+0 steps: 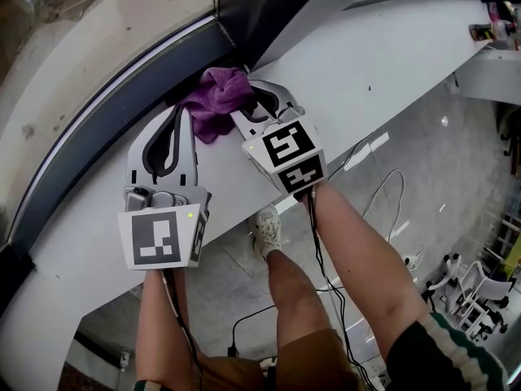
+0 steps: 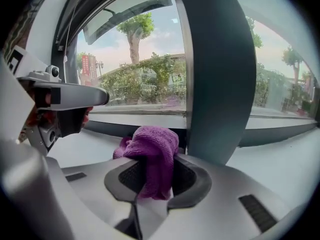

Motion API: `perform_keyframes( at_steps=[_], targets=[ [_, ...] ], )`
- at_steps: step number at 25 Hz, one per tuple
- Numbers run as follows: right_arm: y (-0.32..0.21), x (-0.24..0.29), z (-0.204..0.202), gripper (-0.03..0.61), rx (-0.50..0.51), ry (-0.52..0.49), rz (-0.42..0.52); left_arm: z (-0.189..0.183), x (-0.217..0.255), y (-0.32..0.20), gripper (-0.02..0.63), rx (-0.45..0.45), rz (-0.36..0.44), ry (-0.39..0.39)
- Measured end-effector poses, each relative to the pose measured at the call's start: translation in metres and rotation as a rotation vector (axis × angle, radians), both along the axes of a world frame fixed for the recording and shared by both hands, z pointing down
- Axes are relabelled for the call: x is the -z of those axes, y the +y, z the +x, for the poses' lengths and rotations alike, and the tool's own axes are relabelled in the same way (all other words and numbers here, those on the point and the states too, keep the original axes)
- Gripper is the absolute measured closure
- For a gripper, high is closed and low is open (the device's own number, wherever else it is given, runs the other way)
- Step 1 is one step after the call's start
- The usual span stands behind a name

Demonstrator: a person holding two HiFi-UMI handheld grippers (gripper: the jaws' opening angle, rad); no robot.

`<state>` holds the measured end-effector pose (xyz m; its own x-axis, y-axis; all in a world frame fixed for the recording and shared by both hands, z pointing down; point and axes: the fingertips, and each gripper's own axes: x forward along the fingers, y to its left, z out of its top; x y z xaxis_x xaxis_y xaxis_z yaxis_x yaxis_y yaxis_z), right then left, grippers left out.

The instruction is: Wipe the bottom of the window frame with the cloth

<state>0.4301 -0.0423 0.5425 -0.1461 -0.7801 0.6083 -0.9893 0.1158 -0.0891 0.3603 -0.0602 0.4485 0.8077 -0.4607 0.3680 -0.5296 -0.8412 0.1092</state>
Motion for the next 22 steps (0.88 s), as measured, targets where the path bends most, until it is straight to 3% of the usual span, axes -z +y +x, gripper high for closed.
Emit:
perform_keyframes(
  at_steps=[5,11,22],
  targets=[
    [0.009,-0.009,0.02,0.466,-0.067,0.054,-0.054,0.015,-0.001,0.007,0.604,-0.021,0.01,0.006],
    [0.013,-0.008,0.018,0.466,-0.061,0.046,-0.054,0.03,-0.003,0.017,0.604,-0.067,0.058,-0.038],
    [0.047,-0.019,0.018,0.466,-0.091,0.053,-0.1,0.027,-0.011,0.04,0.604,-0.089,0.05,-0.054]
  ],
)
